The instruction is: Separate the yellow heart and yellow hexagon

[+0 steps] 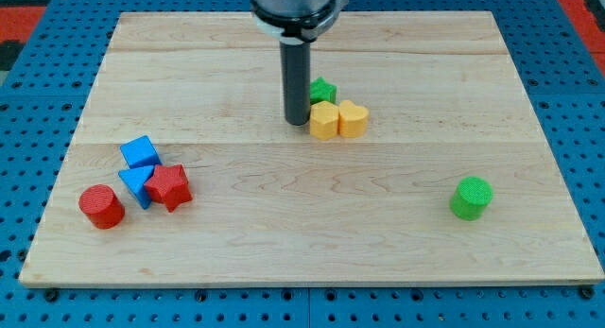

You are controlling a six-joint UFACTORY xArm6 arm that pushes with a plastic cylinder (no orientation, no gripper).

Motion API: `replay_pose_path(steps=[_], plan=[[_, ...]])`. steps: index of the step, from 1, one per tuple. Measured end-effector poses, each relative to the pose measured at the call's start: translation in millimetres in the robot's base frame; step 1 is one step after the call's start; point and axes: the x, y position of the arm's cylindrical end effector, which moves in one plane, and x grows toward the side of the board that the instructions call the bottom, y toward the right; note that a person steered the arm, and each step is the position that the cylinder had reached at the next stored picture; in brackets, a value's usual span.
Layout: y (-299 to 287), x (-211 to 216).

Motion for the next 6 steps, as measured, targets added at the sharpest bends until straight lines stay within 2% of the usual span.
replay_pose_path(steps=[1, 2, 3, 4, 6], plan=[[83.6, 7.5], [127.3, 17.1], [117.4, -29.1], [186.3, -51.8], [161.8, 21.8]])
